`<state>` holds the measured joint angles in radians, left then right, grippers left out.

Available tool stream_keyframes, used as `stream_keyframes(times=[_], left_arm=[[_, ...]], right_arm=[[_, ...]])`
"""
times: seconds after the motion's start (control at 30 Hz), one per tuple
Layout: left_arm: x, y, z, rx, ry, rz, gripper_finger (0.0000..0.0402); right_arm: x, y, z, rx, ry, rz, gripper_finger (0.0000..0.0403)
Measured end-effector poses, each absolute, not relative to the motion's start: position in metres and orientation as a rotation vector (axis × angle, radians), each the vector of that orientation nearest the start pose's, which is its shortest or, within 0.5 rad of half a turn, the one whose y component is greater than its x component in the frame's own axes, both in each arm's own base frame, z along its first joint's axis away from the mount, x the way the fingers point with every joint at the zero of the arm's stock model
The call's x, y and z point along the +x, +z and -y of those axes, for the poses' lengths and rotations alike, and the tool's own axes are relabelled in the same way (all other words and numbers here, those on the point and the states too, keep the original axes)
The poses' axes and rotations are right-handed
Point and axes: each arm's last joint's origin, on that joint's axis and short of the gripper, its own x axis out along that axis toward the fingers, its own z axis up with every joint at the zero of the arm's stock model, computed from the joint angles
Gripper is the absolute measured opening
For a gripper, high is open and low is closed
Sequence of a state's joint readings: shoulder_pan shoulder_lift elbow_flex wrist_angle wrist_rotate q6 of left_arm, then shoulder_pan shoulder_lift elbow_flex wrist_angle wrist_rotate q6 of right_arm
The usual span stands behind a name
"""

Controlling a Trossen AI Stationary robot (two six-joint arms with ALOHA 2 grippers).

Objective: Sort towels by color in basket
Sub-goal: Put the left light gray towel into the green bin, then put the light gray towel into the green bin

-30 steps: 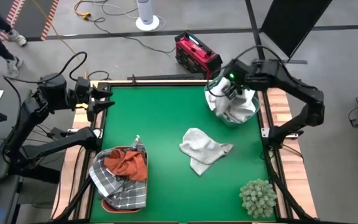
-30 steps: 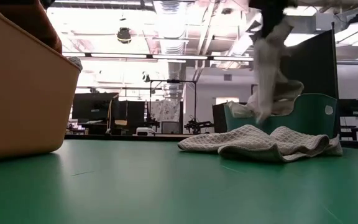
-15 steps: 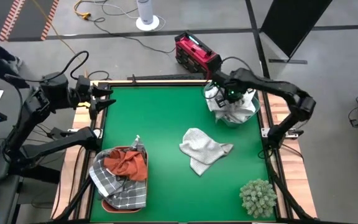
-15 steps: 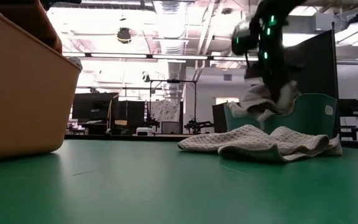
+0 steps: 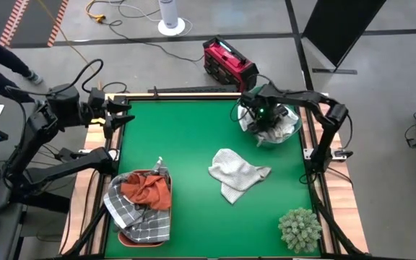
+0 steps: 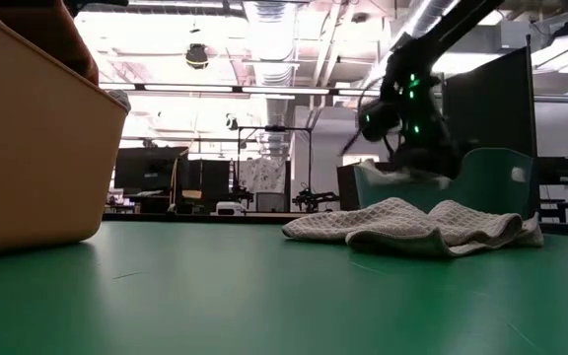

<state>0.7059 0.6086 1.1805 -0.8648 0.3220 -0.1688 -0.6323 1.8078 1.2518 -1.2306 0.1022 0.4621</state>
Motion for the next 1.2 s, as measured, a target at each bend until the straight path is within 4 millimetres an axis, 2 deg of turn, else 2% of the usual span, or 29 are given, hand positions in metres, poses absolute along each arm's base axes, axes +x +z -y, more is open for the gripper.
stream_keyframes(times=[0.2, 0.4, 0.47, 0.57, 0.67, 0.73, 0.93, 1.2], left_arm=[[0.058, 0.410, -0.037, -0.312, 0.395, -0.225, 0.0242], [0.058, 0.410, -0.036, -0.317, 0.360, -0.225, 0.0242], [0.058, 0.410, -0.036, -0.328, 0.348, -0.223, 0.0242], [0.058, 0.410, -0.035, -0.348, 0.339, -0.220, 0.0242], [0.058, 0.410, -0.035, -0.354, 0.337, -0.220, 0.0242], [0.059, 0.410, -0.035, -0.354, 0.332, -0.219, 0.0242], [0.059, 0.411, -0.033, -0.368, 0.260, -0.219, 0.0242], [0.060, 0.411, -0.031, -0.413, 0.198, -0.217, 0.0242]], right_arm=[[0.230, 0.250, 0.176, 0.785, -0.918, -1.541, 0.0262], [0.217, 0.315, 0.161, 0.773, -0.941, -1.369, 0.0276], [0.220, 0.330, 0.151, 0.758, -0.931, -1.281, 0.0277], [0.237, 0.339, 0.127, 0.693, -0.825, -1.174, 0.0277], [0.266, 0.330, 0.099, 0.627, -0.633, -1.126, 0.0277], [0.285, 0.314, 0.079, 0.613, -0.528, -1.147, 0.0277], [0.316, 0.247, 0.035, 0.599, -0.451, -1.365, 0.0277], [0.349, 0.184, -0.004, 0.530, -0.365, -1.459, 0.0276]])
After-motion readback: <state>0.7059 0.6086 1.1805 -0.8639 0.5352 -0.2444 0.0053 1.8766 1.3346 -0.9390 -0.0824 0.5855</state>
